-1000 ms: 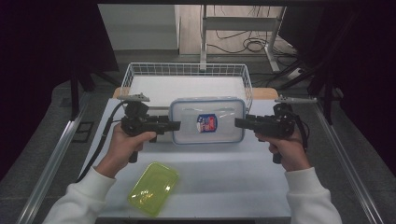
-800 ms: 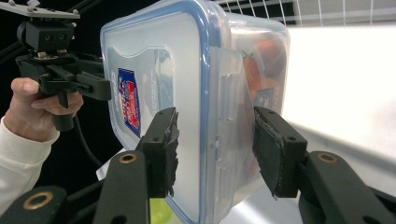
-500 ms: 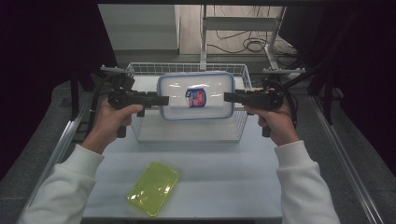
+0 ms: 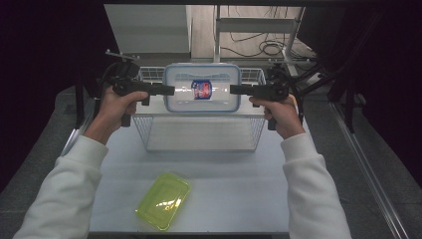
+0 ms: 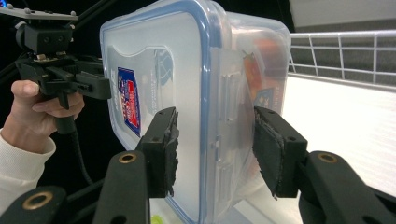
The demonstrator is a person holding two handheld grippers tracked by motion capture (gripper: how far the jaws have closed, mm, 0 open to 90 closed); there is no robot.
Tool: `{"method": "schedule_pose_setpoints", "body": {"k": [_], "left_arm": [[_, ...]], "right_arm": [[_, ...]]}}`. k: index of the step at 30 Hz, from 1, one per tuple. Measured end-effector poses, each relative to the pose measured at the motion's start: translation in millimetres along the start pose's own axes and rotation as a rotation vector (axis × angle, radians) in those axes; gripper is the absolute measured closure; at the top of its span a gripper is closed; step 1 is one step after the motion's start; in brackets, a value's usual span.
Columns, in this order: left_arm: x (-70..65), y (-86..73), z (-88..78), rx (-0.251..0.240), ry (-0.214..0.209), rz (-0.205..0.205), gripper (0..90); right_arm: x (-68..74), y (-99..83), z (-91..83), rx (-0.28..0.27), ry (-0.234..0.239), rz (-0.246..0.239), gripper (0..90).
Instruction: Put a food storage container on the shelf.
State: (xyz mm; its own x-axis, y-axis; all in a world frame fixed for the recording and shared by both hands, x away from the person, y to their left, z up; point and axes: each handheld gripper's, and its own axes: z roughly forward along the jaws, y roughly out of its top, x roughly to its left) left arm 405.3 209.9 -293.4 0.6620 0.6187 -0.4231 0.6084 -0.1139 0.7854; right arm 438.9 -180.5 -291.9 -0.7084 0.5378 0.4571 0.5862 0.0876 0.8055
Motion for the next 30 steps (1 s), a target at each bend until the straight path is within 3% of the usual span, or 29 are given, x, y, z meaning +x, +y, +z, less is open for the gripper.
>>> {"method": "schedule_pose_setpoints", "body": {"k": [7,13,16,18,20,25,28,30], "left_arm": [[17.7,-4.2,9.2,0.019,-0.012,-0.037,49.9],[24.2,-0.6,11.0,0.013,-0.022,-0.062,49.6],[30.6,1.3,14.3,0.002,-0.036,-0.098,48.6],[35.6,3.7,18.1,-0.009,-0.044,-0.151,47.5],[37.4,5.9,20.5,-0.01,-0.041,-0.167,46.3],[42.5,7.2,24.4,-0.004,-0.034,-0.195,43.7],[47.9,6.1,31.2,0.015,-0.019,-0.227,33.4],[49.0,5.5,33.4,-0.006,0.02,-0.233,25.9]], "right_arm": [[-9.6,0.0,11.1,0.031,-0.007,0.035,51.3],[-16.2,3.6,15.7,0.043,-0.001,0.067,51.1],[-19.9,7.7,18.9,0.051,0.0,0.095,50.6],[-22.4,10.2,21.1,0.056,-0.002,0.121,49.9],[-25.5,13.1,23.1,0.063,-0.012,0.141,49.2],[-23.9,18.5,26.0,0.069,-0.083,0.148,47.8],[-21.4,18.6,30.4,0.072,-0.155,0.141,48.5],[-21.4,16.1,32.8,0.072,-0.163,0.15,47.2]]}}
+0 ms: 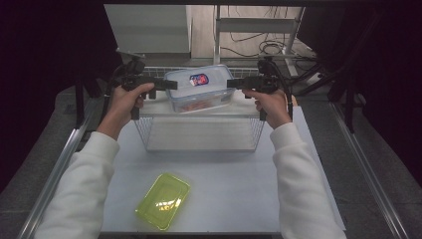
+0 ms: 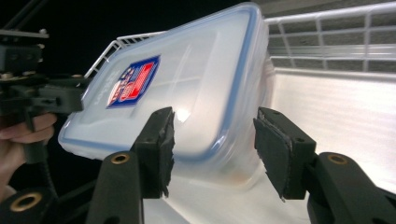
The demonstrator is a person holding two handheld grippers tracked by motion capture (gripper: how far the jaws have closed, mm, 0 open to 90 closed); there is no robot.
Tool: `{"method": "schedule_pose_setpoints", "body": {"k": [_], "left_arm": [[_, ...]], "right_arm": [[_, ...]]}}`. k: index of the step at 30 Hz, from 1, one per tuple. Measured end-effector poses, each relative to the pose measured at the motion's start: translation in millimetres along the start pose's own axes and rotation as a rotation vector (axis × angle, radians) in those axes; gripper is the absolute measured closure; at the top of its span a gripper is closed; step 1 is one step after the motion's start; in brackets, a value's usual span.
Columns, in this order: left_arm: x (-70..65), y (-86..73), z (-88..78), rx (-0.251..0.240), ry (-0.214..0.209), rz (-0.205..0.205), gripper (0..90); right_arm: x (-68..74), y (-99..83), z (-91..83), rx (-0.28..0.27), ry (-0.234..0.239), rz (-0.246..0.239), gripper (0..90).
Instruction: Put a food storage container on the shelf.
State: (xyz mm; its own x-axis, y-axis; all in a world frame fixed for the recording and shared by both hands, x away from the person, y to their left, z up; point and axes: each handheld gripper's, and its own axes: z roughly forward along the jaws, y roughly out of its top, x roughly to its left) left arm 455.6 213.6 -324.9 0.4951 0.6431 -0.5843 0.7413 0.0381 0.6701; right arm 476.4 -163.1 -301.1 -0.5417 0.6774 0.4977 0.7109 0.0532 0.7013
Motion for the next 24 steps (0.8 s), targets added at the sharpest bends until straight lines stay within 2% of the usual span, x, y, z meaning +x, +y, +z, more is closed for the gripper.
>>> {"method": "schedule_pose_setpoints", "body": {"k": [2,5,7,8,9,10,11,12,13,15,16,18,21,22,23,24], "left_arm": [[-0.5,0.8,-0.6,-0.032,0.059,0.003,20.9],[-2.5,0.6,-4.1,-0.042,0.078,0.011,16.0],[-7.2,-0.8,-10.2,-0.056,0.099,0.032,15.9],[-11.7,-3.2,-16.5,-0.071,0.104,0.056,16.9],[-16.3,-6.1,-22.1,-0.083,0.102,0.08,23.6],[-19.8,-8.7,-26.0,-0.09,0.099,0.096,23.6],[-24.9,-13.0,-30.5,-0.094,0.103,0.116,26.7],[-29.6,-17.6,-34.4,-0.09,0.108,0.139,33.3],[-34.0,-22.7,-38.1,-0.088,0.114,0.154,33.3],[-42.1,-34.2,-45.6,-0.111,0.122,0.164,39.1],[-45.7,-39.9,-48.5,-0.113,0.104,0.17,39.1],[-52.0,-50.9,-51.0,-0.093,0.086,0.201,45.3],[-58.3,-66.8,-47.6,-0.034,0.103,0.254,58.1],[-59.2,-71.7,-45.2,-0.022,0.093,0.271,67.7],[-59.5,-75.8,-41.7,-0.005,0.077,0.283,67.7],[-59.4,-79.3,-37.6,0.006,0.072,0.289,72.0]], "right_arm": [[1.1,-1.8,-1.4,-0.009,0.004,-0.001,47.3],[3.2,-3.6,-6.8,-0.023,-0.011,-0.019,45.9],[4.7,-4.4,-13.5,-0.037,-0.006,-0.03,44.8],[5.0,-4.9,-16.2,-0.041,-0.002,-0.036,44.4],[4.1,-7.7,-24.5,-0.049,0.016,-0.043,43.2],[4.1,-7.7,-24.5,-0.049,0.016,-0.043,43.2],[3.1,-9.1,-27.3,-0.051,0.024,-0.045,42.8],[0.4,-13.7,-34.1,-0.053,0.046,-0.047,41.4],[0.4,-13.7,-34.1,-0.053,0.046,-0.047,41.4],[-3.2,-23.2,-43.8,-0.063,0.063,-0.062,37.6],[-3.2,-23.2,-43.8,-0.063,0.063,-0.062,37.6],[-5.4,-30.6,-49.8,-0.066,0.08,-0.075,36.6],[-6.8,-42.7,-59.0,-0.068,0.096,-0.106,34.9],[-6.4,-48.9,-62.6,-0.065,0.093,-0.119,33.7],[-6.4,-48.9,-62.6,-0.065,0.093,-0.119,33.7],[-6.3,-52.5,-64.0,-0.061,0.089,-0.132,33.4]]}}
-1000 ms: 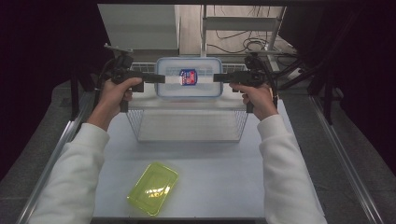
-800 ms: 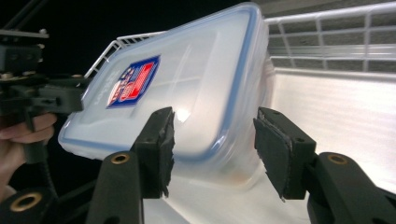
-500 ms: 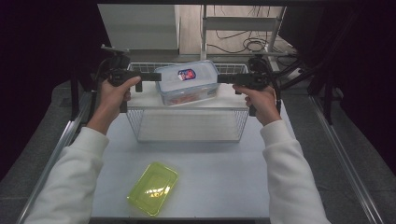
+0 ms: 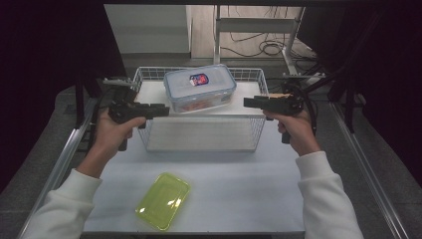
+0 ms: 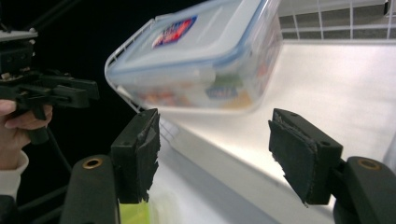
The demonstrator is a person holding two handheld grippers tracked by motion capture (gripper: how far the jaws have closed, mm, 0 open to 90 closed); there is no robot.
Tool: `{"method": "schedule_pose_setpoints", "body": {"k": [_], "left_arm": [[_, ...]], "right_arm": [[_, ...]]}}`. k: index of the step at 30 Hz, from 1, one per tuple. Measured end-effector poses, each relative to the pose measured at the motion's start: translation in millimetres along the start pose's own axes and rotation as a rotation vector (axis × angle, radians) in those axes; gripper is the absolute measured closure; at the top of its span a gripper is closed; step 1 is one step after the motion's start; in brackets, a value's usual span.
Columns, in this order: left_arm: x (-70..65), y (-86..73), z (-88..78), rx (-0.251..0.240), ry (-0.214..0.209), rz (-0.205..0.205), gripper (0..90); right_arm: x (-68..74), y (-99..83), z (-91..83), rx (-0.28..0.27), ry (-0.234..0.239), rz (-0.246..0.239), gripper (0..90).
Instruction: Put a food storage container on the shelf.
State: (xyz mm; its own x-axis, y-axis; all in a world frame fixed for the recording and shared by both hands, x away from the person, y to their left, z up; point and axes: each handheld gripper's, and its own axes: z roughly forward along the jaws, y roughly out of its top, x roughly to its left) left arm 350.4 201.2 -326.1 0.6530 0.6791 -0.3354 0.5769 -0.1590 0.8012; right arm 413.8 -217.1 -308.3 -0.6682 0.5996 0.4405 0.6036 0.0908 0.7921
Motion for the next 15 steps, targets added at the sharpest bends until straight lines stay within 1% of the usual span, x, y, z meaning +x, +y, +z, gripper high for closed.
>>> {"method": "schedule_pose_setpoints", "body": {"k": [2,3,4,5,8,10,13,15], "left_arm": [[-0.3,-5.3,11.1,0.027,-0.02,0.007,81.9],[-0.5,-6.5,15.2,0.039,-0.012,0.009,86.0],[-0.7,-7.8,20.5,0.053,-0.005,0.015,88.0],[-0.6,-8.7,26.2,0.06,-0.009,0.018,89.6],[2.5,-8.6,35.5,0.057,-0.012,0.004,90.0],[6.4,-7.6,38.8,0.054,-0.005,-0.004,90.0],[13.0,-5.4,38.7,0.038,-0.005,-0.031,90.0],[16.3,-3.8,36.8,0.021,0.004,-0.032,90.0]], "right_arm": [[1.6,-6.4,-1.0,0.014,0.002,-0.017,32.9],[2.8,-10.0,-0.9,0.022,0.002,-0.027,32.7],[3.5,-12.1,-0.8,0.023,0.002,-0.032,32.6],[3.8,-14.9,-0.3,0.023,0.004,-0.041,32.5],[4.2,-23.8,1.8,0.032,0.017,-0.048,32.2],[2.3,-28.8,2.8,0.032,0.026,-0.051,32.2],[-1.1,-34.9,2.7,0.04,0.031,-0.039,32.1],[-2.9,-40.2,1.7,0.048,0.021,-0.032,31.9]]}}
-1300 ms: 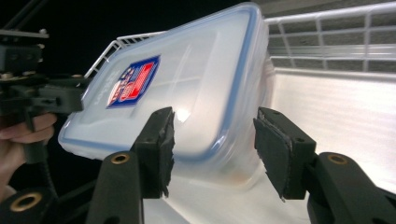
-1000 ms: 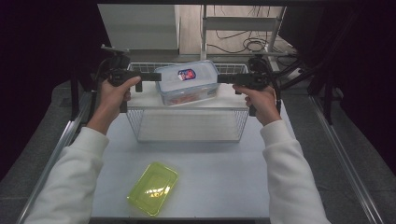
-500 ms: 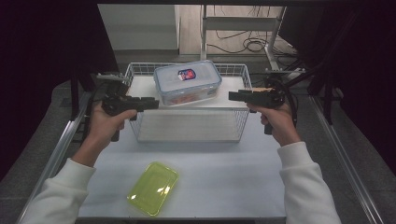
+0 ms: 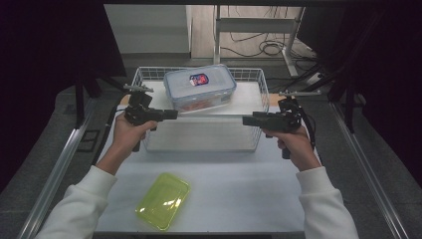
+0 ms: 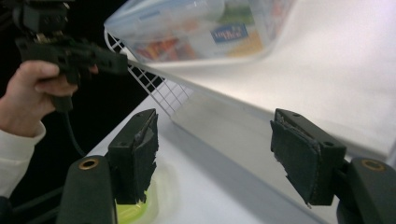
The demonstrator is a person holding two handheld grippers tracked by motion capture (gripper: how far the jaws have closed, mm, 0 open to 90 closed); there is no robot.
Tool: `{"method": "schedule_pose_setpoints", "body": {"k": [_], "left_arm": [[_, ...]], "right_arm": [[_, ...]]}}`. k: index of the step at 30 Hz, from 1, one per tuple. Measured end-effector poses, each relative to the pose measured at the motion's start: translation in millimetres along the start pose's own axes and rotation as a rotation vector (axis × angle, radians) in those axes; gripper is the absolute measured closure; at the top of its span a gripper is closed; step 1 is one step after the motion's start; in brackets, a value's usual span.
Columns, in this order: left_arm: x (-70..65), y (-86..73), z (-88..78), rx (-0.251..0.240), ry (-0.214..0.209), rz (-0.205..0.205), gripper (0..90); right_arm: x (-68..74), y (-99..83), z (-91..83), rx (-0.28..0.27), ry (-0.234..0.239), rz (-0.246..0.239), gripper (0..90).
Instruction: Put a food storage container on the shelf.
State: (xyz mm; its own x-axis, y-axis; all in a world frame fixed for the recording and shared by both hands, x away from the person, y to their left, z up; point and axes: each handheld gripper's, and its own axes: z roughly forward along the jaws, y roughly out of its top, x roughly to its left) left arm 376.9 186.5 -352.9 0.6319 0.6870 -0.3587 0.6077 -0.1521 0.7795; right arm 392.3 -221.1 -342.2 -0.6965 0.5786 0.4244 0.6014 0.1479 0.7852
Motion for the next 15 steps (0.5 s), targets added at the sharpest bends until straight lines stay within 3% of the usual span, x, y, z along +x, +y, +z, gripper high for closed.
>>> {"method": "schedule_pose_setpoints", "body": {"k": [8,11,15], "left_arm": [[7.7,2.3,-0.4,-0.009,-0.028,-0.02,90.0],[9.5,3.4,0.6,-0.014,0.0,-0.034,90.0],[18.1,6.7,0.0,-0.028,0.006,-0.078,90.0]], "right_arm": [[-0.3,-18.1,-8.6,-0.016,0.004,-0.001,31.6],[-0.1,-24.6,-11.9,-0.023,-0.03,-0.008,31.6],[0.9,-32.9,-14.6,-0.024,-0.019,-0.011,31.6]]}}
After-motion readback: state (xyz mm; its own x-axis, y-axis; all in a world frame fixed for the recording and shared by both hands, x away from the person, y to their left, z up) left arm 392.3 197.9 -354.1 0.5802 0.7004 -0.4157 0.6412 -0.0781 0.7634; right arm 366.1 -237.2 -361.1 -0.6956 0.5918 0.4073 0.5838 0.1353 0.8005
